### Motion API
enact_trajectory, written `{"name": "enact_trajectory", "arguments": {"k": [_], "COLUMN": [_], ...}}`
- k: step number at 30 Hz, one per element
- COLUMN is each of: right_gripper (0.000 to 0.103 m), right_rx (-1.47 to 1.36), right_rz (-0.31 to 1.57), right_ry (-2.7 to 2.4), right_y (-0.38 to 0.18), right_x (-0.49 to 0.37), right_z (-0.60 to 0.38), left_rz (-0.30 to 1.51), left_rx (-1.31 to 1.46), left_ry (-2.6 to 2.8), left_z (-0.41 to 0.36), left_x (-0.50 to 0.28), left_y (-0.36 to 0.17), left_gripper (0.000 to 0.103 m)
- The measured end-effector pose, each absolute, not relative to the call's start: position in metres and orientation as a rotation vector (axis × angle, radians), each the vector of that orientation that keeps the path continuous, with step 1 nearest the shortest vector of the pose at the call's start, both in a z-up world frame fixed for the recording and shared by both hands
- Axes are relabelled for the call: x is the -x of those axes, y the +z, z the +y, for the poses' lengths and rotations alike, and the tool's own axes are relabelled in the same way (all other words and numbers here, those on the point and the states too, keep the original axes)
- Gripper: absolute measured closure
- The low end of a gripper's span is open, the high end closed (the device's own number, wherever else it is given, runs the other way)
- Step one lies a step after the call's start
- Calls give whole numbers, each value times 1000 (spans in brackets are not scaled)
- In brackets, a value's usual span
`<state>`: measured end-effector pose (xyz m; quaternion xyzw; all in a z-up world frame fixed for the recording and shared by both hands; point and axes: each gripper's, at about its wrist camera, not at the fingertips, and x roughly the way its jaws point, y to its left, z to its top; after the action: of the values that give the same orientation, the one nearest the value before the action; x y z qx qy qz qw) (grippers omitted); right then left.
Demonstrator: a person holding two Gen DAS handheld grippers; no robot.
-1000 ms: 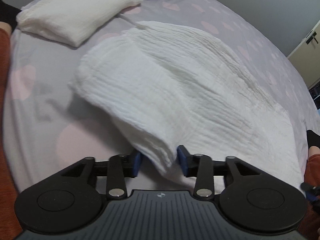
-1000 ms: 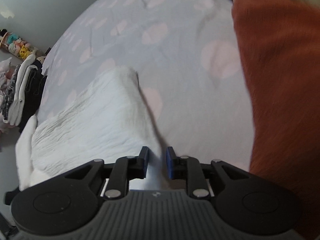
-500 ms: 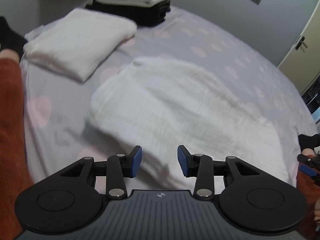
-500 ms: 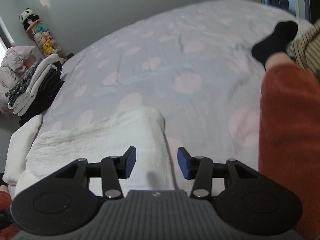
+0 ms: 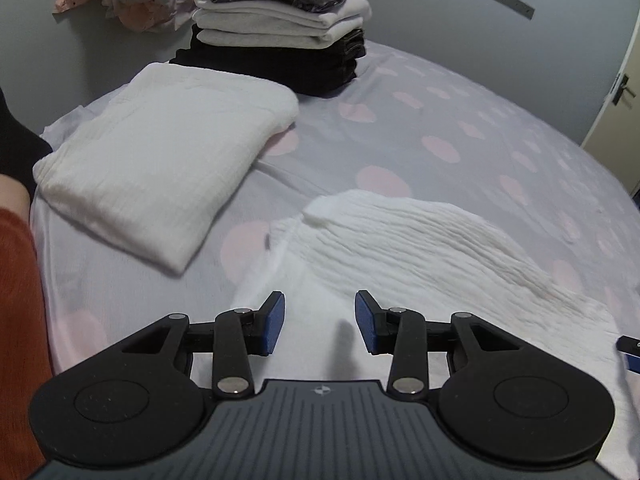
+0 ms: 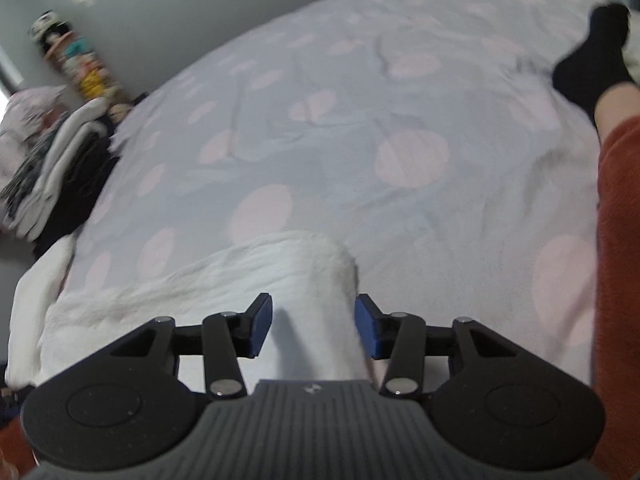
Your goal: Fold clothes
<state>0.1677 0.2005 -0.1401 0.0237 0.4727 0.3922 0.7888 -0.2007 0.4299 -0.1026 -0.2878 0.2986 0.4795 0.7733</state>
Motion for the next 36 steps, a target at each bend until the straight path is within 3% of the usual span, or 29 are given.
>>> {"name": "enact_trajectory", "arguments": {"k": [4, 6, 9, 13, 14, 18, 23, 25, 28, 36], "right_gripper": [52, 48, 49, 72, 82, 86, 86, 83, 69, 62], "right_rx": [-111, -92, -26, 57, 76, 149, 175, 208, 130, 28], "right_rz": [1107, 1095, 1063, 1029, 1019, 926, 932, 949, 989, 1044], "right_ry": [821, 827, 819, 807, 811, 789, 755, 757, 738, 812], "right_y": [-155, -158, -157, -150, -148, -132, -140, -148, -142, -108], "right_x": [-179, -175, -167, -160, -158, -150, -160, -161, -168, -157], "right_z": [217, 225, 237, 251, 254, 261, 271, 276, 266, 206], "left_rz": [654, 670, 689, 701, 699, 695, 689, 684, 655, 559], "left_rx": [601, 621, 616, 609, 618, 657, 675, 671, 672, 722], "left_ry": [1056, 1058, 1059, 1046, 1044, 1036, 1030, 1031, 1034, 1016], "left_z": [444, 448, 449, 449, 450, 452, 452, 450, 448, 447], "left_x": [199, 201, 203, 203, 205, 211, 213, 214, 218, 236], "left_y": [-115, -125, -134, -135, -136, -138, -139, -139, -135, -121], "left_gripper": [58, 58, 57, 57, 57, 52, 51, 51, 51, 54]}}
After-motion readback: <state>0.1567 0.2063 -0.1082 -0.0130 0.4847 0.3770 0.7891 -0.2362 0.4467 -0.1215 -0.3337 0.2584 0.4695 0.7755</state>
